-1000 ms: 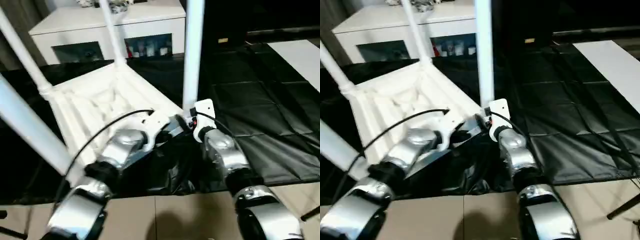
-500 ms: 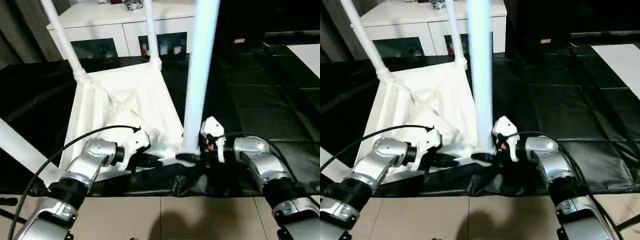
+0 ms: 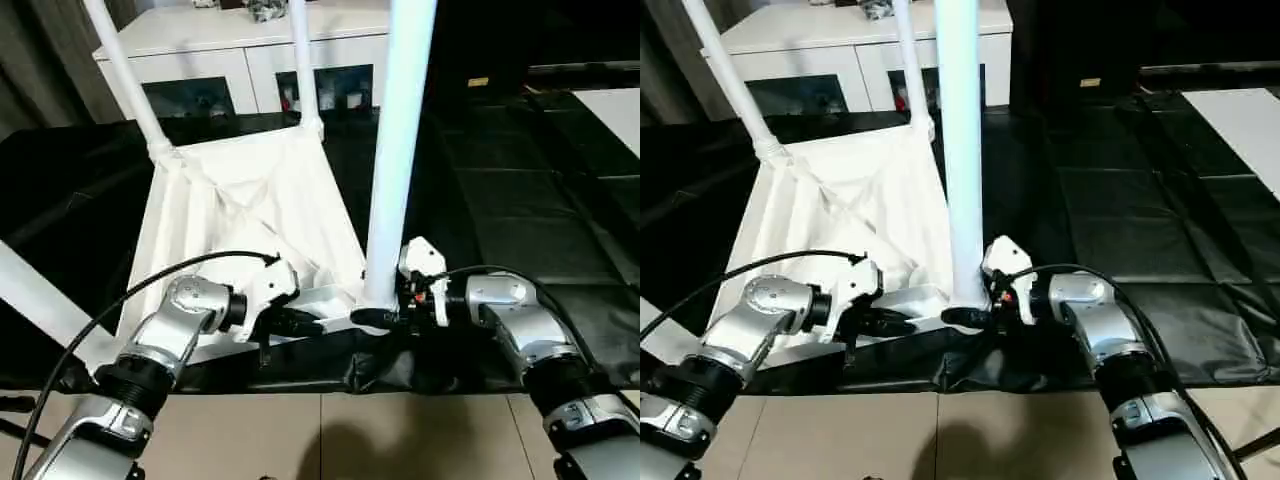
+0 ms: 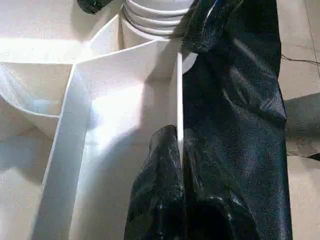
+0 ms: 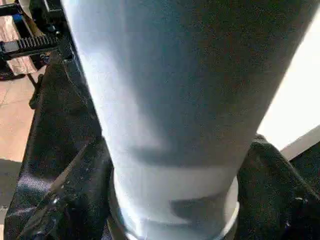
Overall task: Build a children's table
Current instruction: Rotate leg to tighten
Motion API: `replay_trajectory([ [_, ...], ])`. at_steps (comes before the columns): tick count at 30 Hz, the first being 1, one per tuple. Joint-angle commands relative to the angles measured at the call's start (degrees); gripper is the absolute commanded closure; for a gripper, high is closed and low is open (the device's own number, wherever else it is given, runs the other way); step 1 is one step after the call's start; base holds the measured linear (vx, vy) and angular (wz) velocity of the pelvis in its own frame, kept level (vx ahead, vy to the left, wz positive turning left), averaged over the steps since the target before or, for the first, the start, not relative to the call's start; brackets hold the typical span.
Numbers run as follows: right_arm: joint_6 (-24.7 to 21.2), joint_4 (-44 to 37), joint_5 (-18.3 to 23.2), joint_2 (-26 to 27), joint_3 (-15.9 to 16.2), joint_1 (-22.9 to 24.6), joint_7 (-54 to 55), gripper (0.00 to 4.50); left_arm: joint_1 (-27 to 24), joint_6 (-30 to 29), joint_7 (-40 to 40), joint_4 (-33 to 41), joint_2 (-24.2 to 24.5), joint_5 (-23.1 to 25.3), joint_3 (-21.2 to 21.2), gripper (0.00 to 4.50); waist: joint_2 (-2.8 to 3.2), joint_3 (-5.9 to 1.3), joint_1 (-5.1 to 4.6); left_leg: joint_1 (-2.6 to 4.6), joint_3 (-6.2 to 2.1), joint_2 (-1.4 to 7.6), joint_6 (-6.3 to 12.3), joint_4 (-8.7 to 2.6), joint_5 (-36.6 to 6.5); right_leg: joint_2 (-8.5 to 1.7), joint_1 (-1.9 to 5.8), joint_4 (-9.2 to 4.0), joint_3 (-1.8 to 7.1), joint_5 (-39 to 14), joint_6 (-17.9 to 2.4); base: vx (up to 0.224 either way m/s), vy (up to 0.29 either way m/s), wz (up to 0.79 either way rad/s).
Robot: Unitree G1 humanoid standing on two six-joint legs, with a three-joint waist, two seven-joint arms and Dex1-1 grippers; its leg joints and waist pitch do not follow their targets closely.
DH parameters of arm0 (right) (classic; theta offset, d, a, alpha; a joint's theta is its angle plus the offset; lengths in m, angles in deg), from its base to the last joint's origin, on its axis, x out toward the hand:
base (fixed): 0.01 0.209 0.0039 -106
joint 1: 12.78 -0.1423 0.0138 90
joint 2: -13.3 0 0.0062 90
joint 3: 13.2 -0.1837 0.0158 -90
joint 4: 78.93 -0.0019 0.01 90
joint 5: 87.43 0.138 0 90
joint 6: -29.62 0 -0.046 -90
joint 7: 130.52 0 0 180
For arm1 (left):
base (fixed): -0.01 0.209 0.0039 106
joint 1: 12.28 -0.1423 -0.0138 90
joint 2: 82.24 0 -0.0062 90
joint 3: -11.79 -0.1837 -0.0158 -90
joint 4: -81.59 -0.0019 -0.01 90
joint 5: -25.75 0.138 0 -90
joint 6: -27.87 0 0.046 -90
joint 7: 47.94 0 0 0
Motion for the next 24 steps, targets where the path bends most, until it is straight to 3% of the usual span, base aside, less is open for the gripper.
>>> replay_trajectory([
  [1, -0.9, 0.64, -0.78, -0.1, 0.34, -0.24, 0.44, 1.49, -0.56, -0.66, -1.94, 0.94, 0.26, -0.15, -1.19, 4.5, -0.86, -3.71, -0.07, 0.88, -0.61, 2.01, 5.7, -3.95, -11.58, -2.62, 2.79, -3.3, 1.57, -7.56, -14.77, 0.0, 0.0, 0.0],
  [9, -1.64, 1.78, -2.02, 1.39, -0.56, -0.07, 6.54, 1.78, -0.75, -1.17, 0.13, 0.53, -0.07, 0.86, -1.27, 4.5, -0.87, -3.59, -0.28, 0.81, -0.64, 1.95, 5.32, -4.03, -11.74, -2.63, 2.81, -3.32, 1.56, -7.78, -14.71, 0.0, 0.0, 0.0],
  [10, -2.38, 2.89, -2.46, 3.16, -1.75, -0.44, 11.77, 1.78, -0.17, -1.35, 3.22, -0.83, -0.95, 2.11, -1.21, 4.5, -1.11, -3.49, -0.45, 0.74, -0.66, 1.88, 4.83, -4.16, -12.77, -2.66, 2.91, -3.48, 1.53, -9.46, -14.34, 0.0, 0.0, 0.0],
  [11, -3.79, 3.99, -2.33, 5.96, -3.61, -0.84, 18.63, 1.78, 0.9, -1.88, 8.14, -2.99, -2.63, 3.52, -0.78, 4.5, -0.93, -3.21, -0.91, 0.9, -0.66, 1.87, 3.9, -4.37, -14.34, -2.67, 2.57, -3.79, 1.69, -11.96, -13.86, 0.0, 0.0, 0.0],
  [13, -4.6, 4.31, -2.03, 7.31, -4.53, -1.01, 21.56, 1.79, 1.42, -2.13, 10.25, -3.93, -3.57, 3.79, -0.37, 4.5, -0.89, -3.02, -1.26, 1.14, -0.81, 1.73, 2.49, -4.59, -16.32, -2.73, 2.5, -4.09, 1.69, -15.48, -13.15, 0.0, 0.0, 0.0],
  [15, -7.08, 5.14, -1.79, 11.79, -7.11, -1.65, 32.01, 1.8, 3.38, -3.66, 17.02, -6.37, -7.15, 4.13, 1.01, 4.5, -1.24, -2.85, -1.87, 1.19, -0.89, 1.64, 1.09, -4.83, -18.59, -2.73, 2.43, -4.6, 1.73, -20.04, -11.38, 0.0, 0.0, 0.0],
  [16, -7.5, 5.4, -1.91, 12.68, -7.56, -1.84, 34.42, 1.8, 3.86, -4.06, 18.54, -6.85, -7.9, 4.3, 1.22, 4.5, -1.07, -2.8, -2.08, 1.33, -1.05, 1.5, 0.43, -4.87, -19.88, -2.79, 2.3, -4.8, 1.65, -22.6, -10.49, 0.0, 0.0, 0.0],
  [17, -7.5, 5.4, -1.91, 12.68, -7.56, -1.84, 34.42, 1.8, 3.86, -4.06, 18.54, -6.85, -7.9, 4.3, 1.22, 4.5, -1.12, -2.86, -2.2, 1.37, -1.12, 1.5, 0.3, -4.89, -20.38, -2.75, 2.28, -4.87, 1.62, -22.96, -10.28, 0.0, 0.0, 0.0],
  [18, -7.88, 7.23, -2.13, 15.48, -9.22, -2.8, 42.65, 1.8, 5.95, -5.86, 24.33, -9.09, -10.64, 4.3, 2.65, 4.5, -1.27, -2.81, -2.49, 1.21, -1.13, 1.46, 0.29, -4.94, -20.9, -2.67, 2.27, -4.96, 1.59, -23.03, -9.94, 0.0, 0.0, 0.0],
  [19, -7.54, 8.05, -2.14, 16.59, -9.92, -3.24, 45.85, 1.8, 6.95, -6.67, 26.81, -10.22, -11.84, 4.07, 3.48, 4.5, -1.17, -2.62, -2.83, 1.44, -1.06, 1.31, 0.03, -4.89, -21.64, -2.69, 1.75, -5.29, 1.64, -24.08, -9.93, 0.0, 0.0, 0.0],
  [20, -7.12, 9.12, -2.28, 17.95, -10.99, -3.86, 49.88, 1.8, 8.14, -7.5, 29.94, -11.65, -13.26, 4.02, 4.49, 4.5, -1.25, -2.78, -2.94, 1.56, -1.22, 1.2, -0.09, -4.83, -22.15, -2.75, 1.9, -5.38, 1.52, -25.1, -9.52, 0.0, 0.0, 0.0],
  [22, -4.84, 10.84, -3.11, 19.7, -12.43, -4.95, 56.88, 1.8, 10.01, -7.27, 34.6, -13.97, -15.03, 4.39, 5.56, 4.5, -1.28, -2.7, -3.18, 1.37, -1.23, 1.08, 0.1, -4.88, -22.15, -2.69, 1.79, -5.66, 1.42, -25.73, -9.1, 0.0, 0.0, 0.0],
  [24, -2.34, 13.34, -5.02, 21.44, -12.68, -7.02, 63.67, 1.8, 12.55, -6.04, 40.18, -17.25, -16.86, 5.13, 6.61, 4.5, -1.18, -2.87, -3.14, 1.64, -1.21, 1.05, -0.04, -4.83, -22.04, -2.72, 1.45, -5.89, 1.4, -25.29, -8.92, 0.0, 0.0, 0.0],
])
